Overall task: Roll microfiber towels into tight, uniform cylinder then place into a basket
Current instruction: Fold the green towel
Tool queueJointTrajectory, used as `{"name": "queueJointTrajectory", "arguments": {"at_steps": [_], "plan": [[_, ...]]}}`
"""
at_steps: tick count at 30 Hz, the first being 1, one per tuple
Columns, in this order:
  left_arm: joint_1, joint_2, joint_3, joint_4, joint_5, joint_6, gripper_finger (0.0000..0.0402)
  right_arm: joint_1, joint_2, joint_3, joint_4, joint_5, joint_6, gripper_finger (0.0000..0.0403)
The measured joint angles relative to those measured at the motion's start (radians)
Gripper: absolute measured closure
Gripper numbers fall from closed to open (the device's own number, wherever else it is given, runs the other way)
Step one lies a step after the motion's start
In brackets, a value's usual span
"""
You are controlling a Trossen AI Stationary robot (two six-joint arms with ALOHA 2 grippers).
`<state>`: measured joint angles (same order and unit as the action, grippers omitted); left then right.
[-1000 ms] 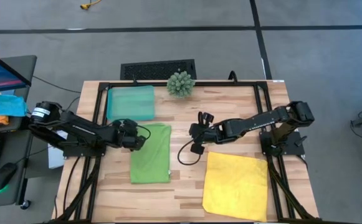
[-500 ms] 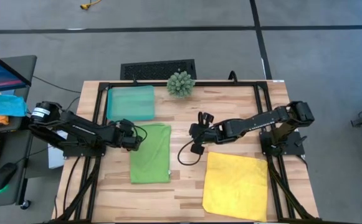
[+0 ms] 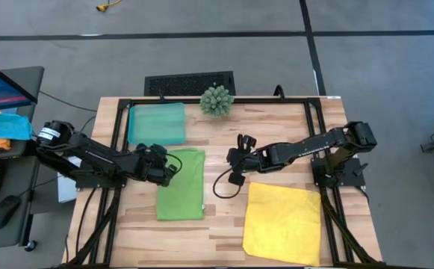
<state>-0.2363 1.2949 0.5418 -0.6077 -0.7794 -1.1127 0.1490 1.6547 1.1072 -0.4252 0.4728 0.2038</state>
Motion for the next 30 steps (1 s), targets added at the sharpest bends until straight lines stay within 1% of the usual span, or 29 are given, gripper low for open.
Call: {"name": "queueJointTrajectory", "arguments": {"at_steps": [3,5,9,17,20,24,30], "plan": [[0.000,0.000,-0.010,0.080,0.048,0.050,0.0401,0.000,0.000,0.000,0.000,0.000,0.000,0.0340],[0.002,0.000,-0.026,0.103,0.060,0.056,0.0401,0.000,0.000,0.000,0.000,0.000,0.000,0.0340],[0.002,0.000,-0.045,0.098,0.068,0.032,0.0401,0.000,0.000,0.000,0.000,0.000,0.000,0.0340],[0.044,0.000,-0.087,0.110,0.157,0.000,0.0402,0.000,0.000,0.000,0.001,0.000,0.000,0.0340],[0.059,0.000,-0.093,0.110,0.161,0.001,0.0401,0.000,0.000,0.000,0.001,0.000,0.000,0.0340],[0.062,0.000,-0.093,0.110,0.138,0.001,0.0401,0.000,0.000,0.000,0.001,0.000,0.000,0.0340],[0.062,0.000,-0.093,0.101,0.155,-0.009,0.0402,0.000,0.000,0.000,0.002,0.000,0.000,0.0340]]}}
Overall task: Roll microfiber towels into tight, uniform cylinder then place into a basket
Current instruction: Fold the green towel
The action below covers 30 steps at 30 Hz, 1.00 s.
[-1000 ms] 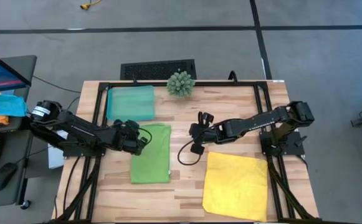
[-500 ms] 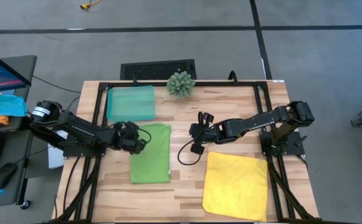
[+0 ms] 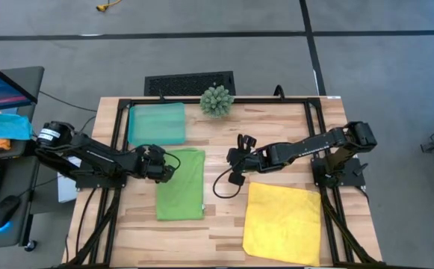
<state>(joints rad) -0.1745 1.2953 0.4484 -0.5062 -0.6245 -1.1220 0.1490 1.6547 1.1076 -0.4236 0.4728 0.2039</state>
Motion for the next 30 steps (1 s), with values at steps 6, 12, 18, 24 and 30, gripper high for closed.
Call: {"name": "queueJointTrajectory", "arguments": {"at_steps": [6,12,18,24,30], "plan": [[0.000,0.000,0.000,-0.004,0.045,-0.016,0.0401,0.000,0.000,0.000,0.000,0.000,0.000,0.0340],[0.000,0.000,0.000,-0.073,0.045,-0.086,0.0401,0.000,0.000,0.000,0.000,0.000,0.000,0.0340],[0.000,0.000,0.000,-0.149,0.044,-0.170,0.0401,0.000,0.000,0.000,0.000,0.000,0.000,0.0340],[-0.016,0.000,0.004,-0.159,0.001,-0.094,0.0401,0.004,0.000,0.000,0.000,0.000,-0.001,0.0340],[-0.106,0.000,0.093,-0.254,-0.068,-0.078,0.0401,0.047,0.000,0.000,0.010,0.000,-0.031,0.0340]]}}
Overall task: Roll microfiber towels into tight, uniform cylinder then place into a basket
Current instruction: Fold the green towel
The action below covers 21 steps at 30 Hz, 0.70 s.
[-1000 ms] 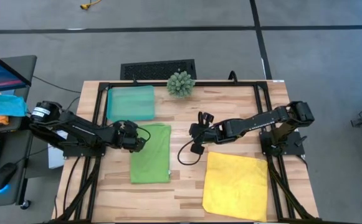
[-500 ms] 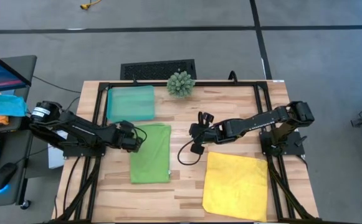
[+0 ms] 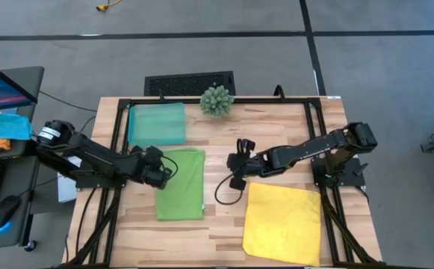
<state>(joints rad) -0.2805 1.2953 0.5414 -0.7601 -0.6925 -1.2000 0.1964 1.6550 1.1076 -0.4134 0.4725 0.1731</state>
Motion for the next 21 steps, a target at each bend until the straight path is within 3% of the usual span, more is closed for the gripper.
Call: {"name": "queueJointTrajectory", "arguments": {"at_steps": [5,11,16,21], "plan": [[-0.116,0.000,0.112,-0.034,-0.045,0.071,0.0401,0.057,0.000,0.000,0.063,-0.004,-0.068,0.0340],[-0.300,0.000,0.213,0.041,-0.107,0.271,0.0402,0.125,0.002,0.000,0.182,-0.031,-0.092,0.0340],[-0.427,0.000,0.235,0.151,-0.108,0.391,0.0401,0.169,0.004,0.000,0.233,-0.105,-0.103,0.0340],[-0.482,0.000,0.235,0.214,-0.082,0.463,0.0401,0.177,0.004,0.000,0.256,-0.158,-0.103,0.0340]]}}
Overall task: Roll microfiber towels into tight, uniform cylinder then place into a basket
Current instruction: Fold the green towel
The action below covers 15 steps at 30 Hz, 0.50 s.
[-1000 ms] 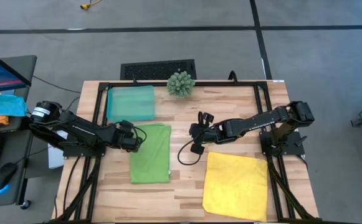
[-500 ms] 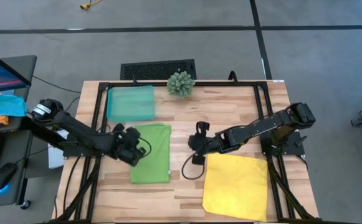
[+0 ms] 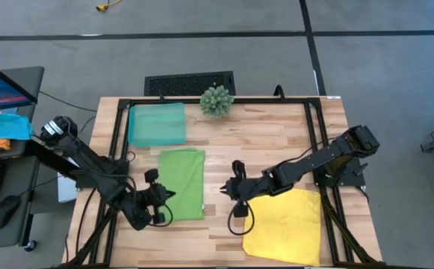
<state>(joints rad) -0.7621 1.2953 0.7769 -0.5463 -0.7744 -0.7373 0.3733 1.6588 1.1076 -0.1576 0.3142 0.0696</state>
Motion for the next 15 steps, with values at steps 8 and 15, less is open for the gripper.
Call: {"name": "queueJointTrajectory", "arguments": {"at_steps": [8,15], "plan": [[-0.001,0.000,0.000,0.008,0.083,0.004,0.0396,0.001,0.000,0.000,0.022,-0.071,-0.002,0.0338],[0.000,0.000,-0.032,0.104,0.135,0.049,0.0330,0.013,0.000,0.000,0.071,-0.082,-0.051,0.0282]]}}
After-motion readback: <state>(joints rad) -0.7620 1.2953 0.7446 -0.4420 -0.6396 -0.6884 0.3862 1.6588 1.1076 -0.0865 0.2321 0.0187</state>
